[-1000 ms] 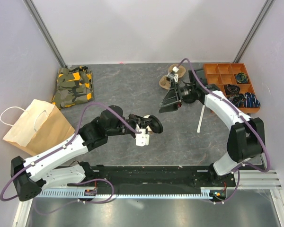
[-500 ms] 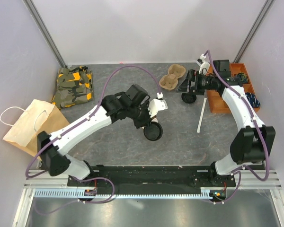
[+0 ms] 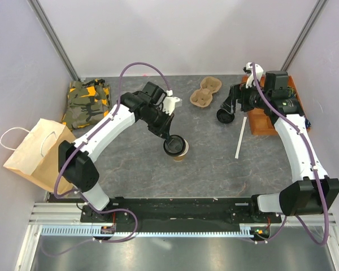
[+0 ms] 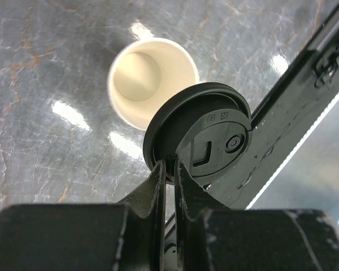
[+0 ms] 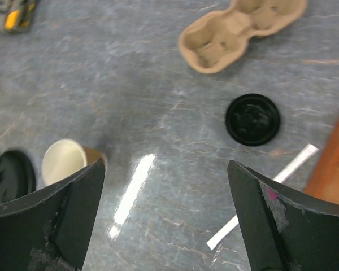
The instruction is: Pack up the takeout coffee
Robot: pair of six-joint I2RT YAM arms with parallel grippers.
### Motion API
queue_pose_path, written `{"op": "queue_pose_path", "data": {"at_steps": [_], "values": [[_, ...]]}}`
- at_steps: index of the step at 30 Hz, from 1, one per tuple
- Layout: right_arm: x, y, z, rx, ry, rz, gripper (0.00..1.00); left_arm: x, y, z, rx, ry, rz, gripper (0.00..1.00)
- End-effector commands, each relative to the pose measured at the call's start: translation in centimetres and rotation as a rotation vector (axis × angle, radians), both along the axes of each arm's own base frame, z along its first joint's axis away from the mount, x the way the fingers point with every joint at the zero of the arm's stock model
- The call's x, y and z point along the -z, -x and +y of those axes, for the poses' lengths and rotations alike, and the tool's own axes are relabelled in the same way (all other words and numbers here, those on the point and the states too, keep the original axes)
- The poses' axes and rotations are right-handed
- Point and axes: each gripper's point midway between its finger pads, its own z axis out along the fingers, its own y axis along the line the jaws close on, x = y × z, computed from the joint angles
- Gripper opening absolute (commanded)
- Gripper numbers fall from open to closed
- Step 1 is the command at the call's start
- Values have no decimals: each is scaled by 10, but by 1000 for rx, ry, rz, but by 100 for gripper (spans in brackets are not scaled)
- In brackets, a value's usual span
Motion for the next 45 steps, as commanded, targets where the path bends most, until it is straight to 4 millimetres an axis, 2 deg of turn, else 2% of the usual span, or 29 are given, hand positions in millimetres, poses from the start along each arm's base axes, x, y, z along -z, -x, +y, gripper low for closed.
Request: {"op": "queue_pose_path", "data": {"at_steps": [1, 3, 5, 14, 25, 45], "values": [[-7, 20, 31, -215, -86, 2, 98, -12, -13, -13, -70, 72, 47, 2], [-11, 25, 42, -231, -161, 9, 98, -10, -17, -17, -80, 72, 51, 2], [-1, 30, 47, -222, -194, 47, 98, -8, -22, -18, -90, 65, 48, 2], [23, 46, 69, -253, -162, 72, 98, 15, -31, -19, -116, 14, 88, 2], [46, 60, 79, -308, -134, 103, 98, 33, -39, -21, -131, -26, 105, 2], [45, 63, 84, -338, -140, 112, 98, 44, -46, -22, -130, -50, 118, 3]]}}
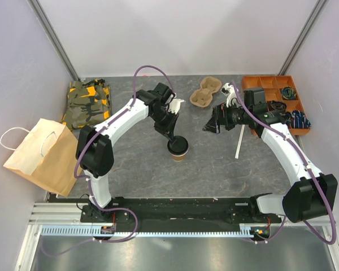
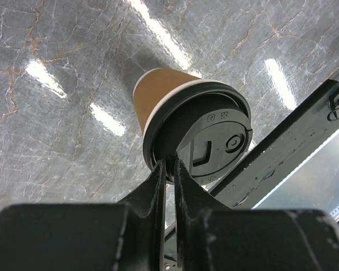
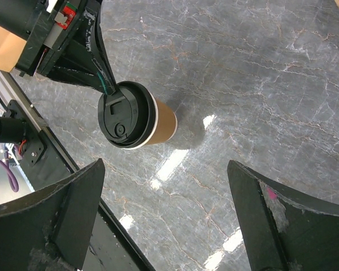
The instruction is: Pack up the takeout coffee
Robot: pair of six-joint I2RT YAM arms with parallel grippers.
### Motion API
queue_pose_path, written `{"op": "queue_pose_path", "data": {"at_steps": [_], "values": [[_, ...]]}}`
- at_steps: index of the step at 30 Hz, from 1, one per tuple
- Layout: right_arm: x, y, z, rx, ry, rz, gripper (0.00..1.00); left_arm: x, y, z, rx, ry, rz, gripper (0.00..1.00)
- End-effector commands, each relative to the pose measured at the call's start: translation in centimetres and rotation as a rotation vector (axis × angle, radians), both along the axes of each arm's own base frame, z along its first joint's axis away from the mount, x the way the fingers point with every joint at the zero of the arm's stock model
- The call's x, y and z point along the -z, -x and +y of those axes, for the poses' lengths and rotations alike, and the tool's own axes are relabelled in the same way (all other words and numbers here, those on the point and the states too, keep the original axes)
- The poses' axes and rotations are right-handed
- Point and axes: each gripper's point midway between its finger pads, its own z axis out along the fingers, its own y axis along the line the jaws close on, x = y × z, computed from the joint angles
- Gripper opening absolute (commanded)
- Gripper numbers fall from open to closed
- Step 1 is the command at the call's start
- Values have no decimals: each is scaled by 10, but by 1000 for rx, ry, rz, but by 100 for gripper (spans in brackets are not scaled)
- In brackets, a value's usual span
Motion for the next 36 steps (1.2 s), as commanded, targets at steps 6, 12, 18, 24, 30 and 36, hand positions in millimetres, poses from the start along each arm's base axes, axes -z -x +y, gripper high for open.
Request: {"op": "queue_pose_path", "data": {"at_steps": [6, 12, 18, 24, 30, 36], "values": [[-15, -2, 4, -33, -16, -59, 98, -10, -12, -10, -7, 28, -28, 7], [-16, -3, 4, -31, -16, -59, 98, -9, -10, -9, -3, 21, -24, 11], [-14, -3, 5, -35, -17, -54, 98, -14, -6, -8, 1, 32, -16, 11], [-14, -3, 6, -37, -18, -51, 98, -17, -3, -9, 3, 46, -7, 13], [-12, -2, 5, -36, -16, -51, 98, -13, -1, -9, 6, 43, 7, 14], [-12, -3, 5, -35, -16, -48, 98, -9, -4, -7, 4, 33, 17, 18]]}}
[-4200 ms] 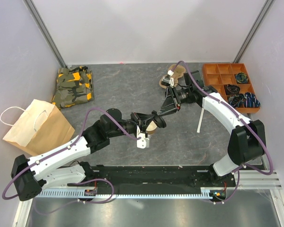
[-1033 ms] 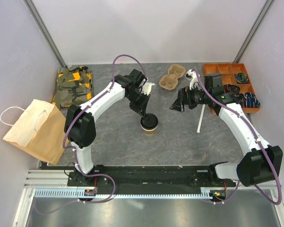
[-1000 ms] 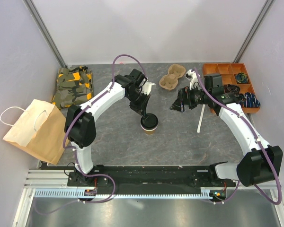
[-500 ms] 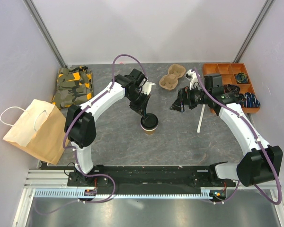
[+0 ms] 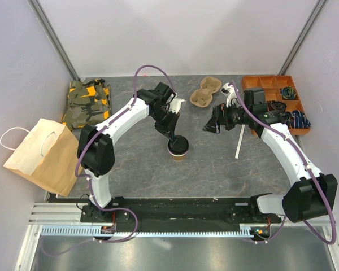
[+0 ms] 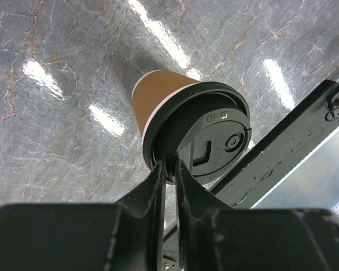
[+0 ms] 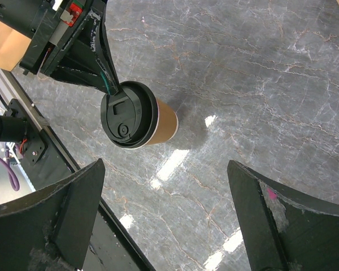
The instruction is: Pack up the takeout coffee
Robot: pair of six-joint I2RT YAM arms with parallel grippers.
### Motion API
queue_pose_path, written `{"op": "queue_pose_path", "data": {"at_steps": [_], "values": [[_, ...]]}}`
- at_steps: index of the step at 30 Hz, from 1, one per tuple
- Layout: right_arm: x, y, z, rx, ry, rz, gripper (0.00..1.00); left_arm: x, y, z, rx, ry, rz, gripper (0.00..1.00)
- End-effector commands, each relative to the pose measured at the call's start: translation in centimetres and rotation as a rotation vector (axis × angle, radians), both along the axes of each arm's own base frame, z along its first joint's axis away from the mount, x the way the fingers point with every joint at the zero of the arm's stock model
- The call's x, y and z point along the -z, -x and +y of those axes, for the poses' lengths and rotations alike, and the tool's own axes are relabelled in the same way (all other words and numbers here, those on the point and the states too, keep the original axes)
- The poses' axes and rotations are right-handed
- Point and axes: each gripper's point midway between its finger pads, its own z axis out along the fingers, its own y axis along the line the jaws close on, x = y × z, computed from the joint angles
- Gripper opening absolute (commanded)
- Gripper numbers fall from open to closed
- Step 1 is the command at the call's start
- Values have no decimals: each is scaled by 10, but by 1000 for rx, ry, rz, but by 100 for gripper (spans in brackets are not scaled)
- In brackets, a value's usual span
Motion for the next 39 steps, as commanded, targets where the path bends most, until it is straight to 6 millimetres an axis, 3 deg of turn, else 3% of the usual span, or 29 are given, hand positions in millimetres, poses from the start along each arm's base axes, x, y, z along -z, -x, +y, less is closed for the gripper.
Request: {"op": "queue_pose_path", "data": {"at_steps": [1, 12, 18, 19, 25, 27, 28, 29, 30, 31, 32, 34, 35, 37, 38, 39], "values": [[-12, -3, 4, -29, -14, -49, 98, -9, -3, -5, 0, 32, 10, 18], [-10, -4, 5, -30, -13, -43, 98, -8, -1, -6, 7, 39, 21, 25], [-12, -4, 5, -29, -13, -47, 98, -22, -5, -7, 10, 63, -1, 39], [-13, -4, 5, -30, -13, -50, 98, -26, -9, -5, 1, 74, -11, 45], [-27, -16, 2, -40, 23, -118, 98, -96, -25, 9, 20, 280, -117, 63], [-46, -21, 2, -57, 32, -179, 98, -118, -23, 10, 75, 334, -188, 66], [-52, -20, 3, -73, 31, -184, 98, -136, -19, 13, 92, 353, -250, 77], [-75, -25, 4, -77, 28, -246, 98, -149, -19, 14, 106, 370, -308, 79], [-85, -27, 4, -78, 29, -276, 98, -154, -20, 17, 104, 365, -348, 87], [-92, -29, 3, -87, 38, -306, 98, -172, -15, 22, 97, 380, -410, 99], [-108, -32, 3, -89, 35, -352, 98, -184, -20, 23, 89, 397, -470, 100], [-121, -38, 6, -68, 5, -374, 98, -195, -18, 29, 60, 420, -516, 100], [-126, -38, 8, -65, -13, -374, 98, -220, -15, 31, 68, 474, -612, 100], [-125, -43, 14, -28, -79, -296, 98, -223, -13, 34, 3, 511, -647, 100], [-130, -35, 23, -87, -131, -273, 98, -240, -2, 40, -17, 548, -701, 100], [-124, -34, 30, -140, -161, -240, 98, -233, -3, 39, -21, 572, -720, 100]]}}
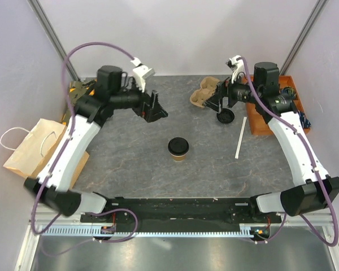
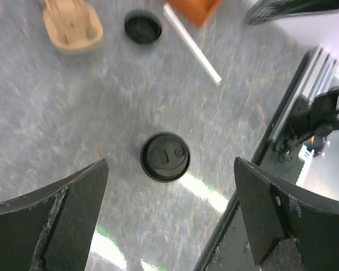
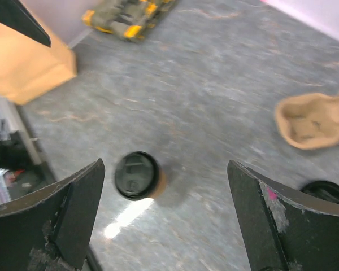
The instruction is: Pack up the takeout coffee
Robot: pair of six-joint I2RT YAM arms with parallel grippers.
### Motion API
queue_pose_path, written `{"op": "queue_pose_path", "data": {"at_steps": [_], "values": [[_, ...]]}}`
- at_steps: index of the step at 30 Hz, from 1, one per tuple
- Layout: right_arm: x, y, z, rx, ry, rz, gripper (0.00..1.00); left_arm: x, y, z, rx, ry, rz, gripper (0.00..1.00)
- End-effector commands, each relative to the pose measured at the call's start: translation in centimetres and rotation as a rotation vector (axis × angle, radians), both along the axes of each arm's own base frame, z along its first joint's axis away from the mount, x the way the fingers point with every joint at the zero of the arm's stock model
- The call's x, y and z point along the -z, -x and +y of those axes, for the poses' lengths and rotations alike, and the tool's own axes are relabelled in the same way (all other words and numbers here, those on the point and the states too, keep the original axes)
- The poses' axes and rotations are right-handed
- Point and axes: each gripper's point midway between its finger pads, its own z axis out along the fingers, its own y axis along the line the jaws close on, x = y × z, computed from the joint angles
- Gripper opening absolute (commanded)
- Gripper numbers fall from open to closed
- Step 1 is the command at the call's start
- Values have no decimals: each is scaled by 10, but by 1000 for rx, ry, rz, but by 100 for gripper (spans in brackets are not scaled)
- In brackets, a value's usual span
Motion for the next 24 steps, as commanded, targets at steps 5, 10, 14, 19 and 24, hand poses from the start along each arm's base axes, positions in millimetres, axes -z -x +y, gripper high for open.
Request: {"op": "queue_pose_path", "data": {"at_steps": [5, 10, 14, 19, 24], "values": [[31, 19, 56, -257, -309, 439, 98, 0, 36, -3, -24, 254, 24, 100], [37, 28, 76, -286, -466, 539, 98, 36, 78, -22, 146, 375, 310, 96], [62, 45, 86, -275, -554, 692, 98, 63, 84, -27, 120, 434, 450, 85], [95, 50, 96, -236, -531, 784, 97, 95, 76, -30, 64, 412, 565, 70], [113, 61, 111, -239, -499, 842, 88, 111, 73, -32, 47, 414, 627, 51]]}}
